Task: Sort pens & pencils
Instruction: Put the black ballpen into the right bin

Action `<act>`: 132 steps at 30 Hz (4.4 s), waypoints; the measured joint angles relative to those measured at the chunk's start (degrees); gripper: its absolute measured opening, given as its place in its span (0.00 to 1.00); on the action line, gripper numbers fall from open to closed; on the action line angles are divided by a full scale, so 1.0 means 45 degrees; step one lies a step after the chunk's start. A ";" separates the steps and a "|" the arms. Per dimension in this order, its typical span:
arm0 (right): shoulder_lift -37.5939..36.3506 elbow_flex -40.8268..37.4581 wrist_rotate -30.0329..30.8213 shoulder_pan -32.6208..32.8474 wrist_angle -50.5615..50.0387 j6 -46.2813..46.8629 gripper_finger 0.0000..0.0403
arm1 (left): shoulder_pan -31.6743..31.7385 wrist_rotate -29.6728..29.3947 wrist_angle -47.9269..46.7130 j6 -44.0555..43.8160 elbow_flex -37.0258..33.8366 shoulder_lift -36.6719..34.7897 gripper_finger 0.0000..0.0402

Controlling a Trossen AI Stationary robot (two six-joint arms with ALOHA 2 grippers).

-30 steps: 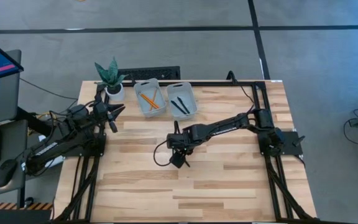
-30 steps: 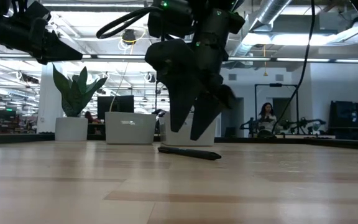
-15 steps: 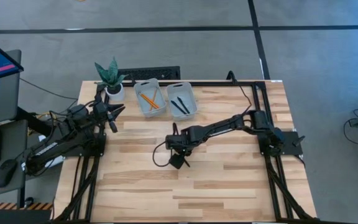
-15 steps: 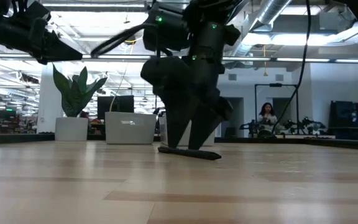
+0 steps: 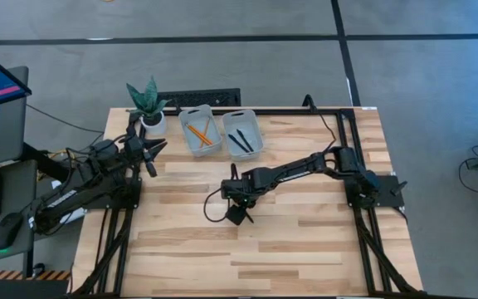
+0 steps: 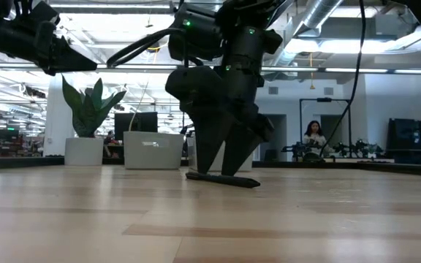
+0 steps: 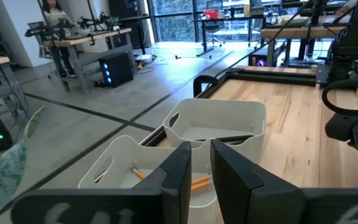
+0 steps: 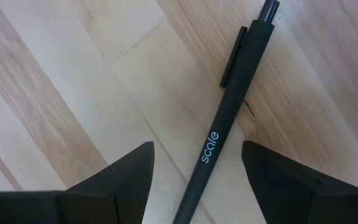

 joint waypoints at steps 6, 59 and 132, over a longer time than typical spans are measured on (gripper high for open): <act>0.0005 -0.0005 0.0012 -0.0005 -0.0005 0.0010 0.67 | 0.0000 -0.0006 -0.0002 0.0000 0.0000 0.0000 0.13; 0.0029 -0.0005 -0.0277 -0.0029 -0.1060 0.0424 0.35 | 0.0000 -0.0029 -0.0024 -0.0024 0.0000 0.0000 0.13; 0.0015 -0.0019 0.1409 -0.0328 -0.1894 0.0636 0.16 | 0.0000 0.0015 -0.0107 0.0094 0.0000 0.0005 0.13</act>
